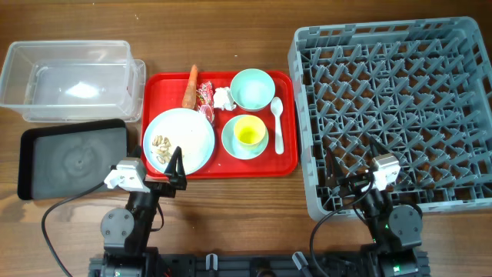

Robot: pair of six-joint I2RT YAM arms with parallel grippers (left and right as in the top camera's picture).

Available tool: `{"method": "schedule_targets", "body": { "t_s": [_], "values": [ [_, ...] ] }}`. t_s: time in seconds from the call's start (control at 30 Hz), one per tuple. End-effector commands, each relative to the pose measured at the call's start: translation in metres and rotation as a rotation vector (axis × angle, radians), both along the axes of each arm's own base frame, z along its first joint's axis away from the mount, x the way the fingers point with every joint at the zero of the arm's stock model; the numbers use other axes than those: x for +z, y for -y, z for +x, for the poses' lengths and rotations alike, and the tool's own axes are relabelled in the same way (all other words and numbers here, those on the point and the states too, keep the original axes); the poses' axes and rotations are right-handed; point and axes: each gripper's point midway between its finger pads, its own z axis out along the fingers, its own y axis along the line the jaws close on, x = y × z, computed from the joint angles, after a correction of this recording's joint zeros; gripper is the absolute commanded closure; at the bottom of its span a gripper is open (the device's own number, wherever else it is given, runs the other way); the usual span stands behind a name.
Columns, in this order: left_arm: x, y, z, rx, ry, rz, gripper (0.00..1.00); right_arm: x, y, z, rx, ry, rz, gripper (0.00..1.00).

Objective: Sort waste into correct bins and load items into the dishwasher rack

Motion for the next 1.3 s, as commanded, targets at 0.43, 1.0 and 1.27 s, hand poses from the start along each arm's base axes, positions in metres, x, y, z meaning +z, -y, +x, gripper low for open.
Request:
{"method": "schedule_targets", "body": {
  "t_s": [0.43, 1.0, 1.27],
  "values": [
    [0.006, 0.010, -0.001, -0.065, 0.037, 0.007, 0.00, 0.014, -0.004, -0.001, 0.030, 0.027, 0.105, 0.00],
    [0.083, 0.082, 0.064, -0.348, -0.529, -0.096, 0.00, 0.082, -0.030, 0.023, 0.105, -0.628, 0.115, 0.00],
    [0.047, 0.154, 0.080, -0.555, -0.739, -0.110, 0.15, 0.077, -0.078, 0.042, 0.361, -0.843, 0.196, 0.00]
  ]
}}
